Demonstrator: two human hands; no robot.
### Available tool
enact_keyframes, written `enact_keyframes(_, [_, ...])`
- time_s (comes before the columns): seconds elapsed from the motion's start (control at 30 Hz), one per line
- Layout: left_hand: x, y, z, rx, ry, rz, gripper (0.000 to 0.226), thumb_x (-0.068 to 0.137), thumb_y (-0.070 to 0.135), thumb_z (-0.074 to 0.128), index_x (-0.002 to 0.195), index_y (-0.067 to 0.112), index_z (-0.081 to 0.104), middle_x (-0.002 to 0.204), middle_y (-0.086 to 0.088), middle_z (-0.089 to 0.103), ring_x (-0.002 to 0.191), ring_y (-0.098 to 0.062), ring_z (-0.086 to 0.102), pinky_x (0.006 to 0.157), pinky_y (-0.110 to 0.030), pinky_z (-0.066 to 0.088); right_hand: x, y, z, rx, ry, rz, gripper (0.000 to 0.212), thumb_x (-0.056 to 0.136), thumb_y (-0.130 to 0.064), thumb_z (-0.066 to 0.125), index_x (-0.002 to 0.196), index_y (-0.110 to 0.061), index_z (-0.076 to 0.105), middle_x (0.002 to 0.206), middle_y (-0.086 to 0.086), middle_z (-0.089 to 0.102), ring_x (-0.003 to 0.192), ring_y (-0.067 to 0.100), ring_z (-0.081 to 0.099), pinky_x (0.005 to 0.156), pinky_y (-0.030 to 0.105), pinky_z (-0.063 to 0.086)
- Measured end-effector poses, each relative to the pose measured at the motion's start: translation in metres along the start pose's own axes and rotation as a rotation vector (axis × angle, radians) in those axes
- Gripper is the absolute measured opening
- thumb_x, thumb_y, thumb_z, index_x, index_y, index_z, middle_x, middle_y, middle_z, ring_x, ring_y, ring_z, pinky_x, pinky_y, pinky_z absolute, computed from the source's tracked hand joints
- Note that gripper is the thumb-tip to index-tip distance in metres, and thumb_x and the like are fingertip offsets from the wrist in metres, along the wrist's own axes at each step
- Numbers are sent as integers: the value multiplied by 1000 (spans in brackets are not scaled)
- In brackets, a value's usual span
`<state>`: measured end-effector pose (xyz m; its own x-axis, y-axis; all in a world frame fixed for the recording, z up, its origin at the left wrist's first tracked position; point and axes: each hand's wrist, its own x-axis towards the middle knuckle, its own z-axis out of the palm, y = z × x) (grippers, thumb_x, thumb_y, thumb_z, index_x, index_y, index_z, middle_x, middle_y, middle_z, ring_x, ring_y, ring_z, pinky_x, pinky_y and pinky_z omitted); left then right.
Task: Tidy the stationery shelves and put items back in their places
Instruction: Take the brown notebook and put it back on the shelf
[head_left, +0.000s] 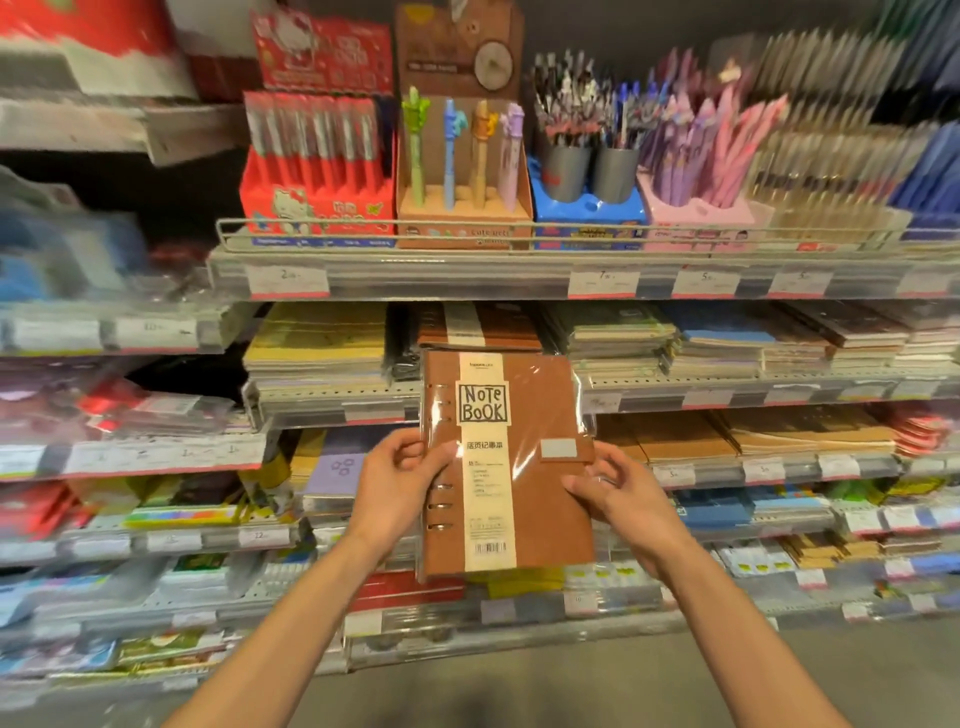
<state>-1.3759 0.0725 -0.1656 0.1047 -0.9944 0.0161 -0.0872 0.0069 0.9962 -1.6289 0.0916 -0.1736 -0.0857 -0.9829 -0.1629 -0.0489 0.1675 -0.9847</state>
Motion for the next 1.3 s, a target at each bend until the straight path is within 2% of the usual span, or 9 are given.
enact_keyframes(0.17, [34, 35, -9, -1, -3, -8, 22, 85, 25, 74, 103, 12, 70, 89, -1, 76, 72, -4, 72, 56, -12, 52, 23, -36, 15, 93, 4, -27, 31, 90, -6, 68, 119, -17, 62, 99, 9, 74, 94, 23, 73, 81, 38, 59])
enact_keyframes(0.27, [51, 48, -5, -44, 1, -38, 22, 88, 29, 71, 102, 13, 69, 87, -2, 77, 73, -10, 74, 53, -18, 53, 41, -50, 19, 127, 25, -9, 34, 90, -11, 69, 122, -17, 61, 103, 9, 76, 97, 23, 73, 79, 38, 59])
enact_keyframes(0.4, [68, 58, -3, -9, 12, -86, 31, 90, 43, 65, 113, 23, 63, 88, 1, 76, 73, -12, 74, 58, -30, 57, 62, -68, 24, 181, 15, 64, 28, 95, -17, 65, 123, -18, 61, 103, 9, 76, 96, 23, 73, 67, 34, 60])
enact_keyframes(0.53, [67, 62, -10, 42, -88, -28, 35, 91, 39, 64, 123, 35, 50, 98, 5, 72, 77, -7, 73, 59, -22, 57, 86, -83, 26, 253, 51, 136, 31, 94, -16, 66, 124, -12, 60, 104, 14, 74, 93, 27, 73, 69, 38, 62])
enact_keyframes(0.7, [64, 48, -17, -6, -163, -11, 79, 76, 22, 81, 142, 37, 40, 120, 4, 66, 99, -14, 70, 80, -37, 60, 110, -91, 34, 293, 100, 175, 34, 85, -19, 77, 113, -6, 63, 95, 16, 76, 87, 29, 75, 82, 46, 61])
enact_keyframes(0.83, [70, 44, -13, -114, -113, -8, 85, 70, 11, 85, 143, 29, 45, 125, 0, 65, 112, -14, 64, 91, -42, 57, 107, -90, 28, 293, -12, 203, 29, 92, -29, 69, 116, -13, 63, 99, 12, 77, 93, 26, 75, 87, 45, 59])
enact_keyframes(1.03, [83, 38, 0, -102, 5, 59, 73, 70, 21, 86, 135, 22, 54, 123, 8, 64, 116, -1, 58, 96, -33, 52, 89, -73, 2, 303, -160, 261, 36, 91, -15, 69, 125, -11, 59, 111, 14, 74, 97, 26, 73, 78, 37, 63])
enact_keyframes(1.17, [92, 46, 13, 18, 74, 174, 53, 79, 22, 79, 126, 20, 53, 102, 22, 60, 80, 19, 62, 65, -10, 51, 101, -74, 14, 344, -44, 203, 49, 91, -6, 67, 138, -8, 52, 118, 14, 69, 100, 20, 72, 80, 29, 60])
enact_keyframes(1.3, [98, 41, 9, 184, 63, 245, 65, 75, 46, 78, 132, 29, 52, 124, 8, 58, 98, 1, 63, 77, -17, 53, 102, -73, 27, 148, 116, 57, 61, 94, -22, 67, 148, -13, 39, 127, 9, 63, 98, 16, 71, 82, 28, 60])
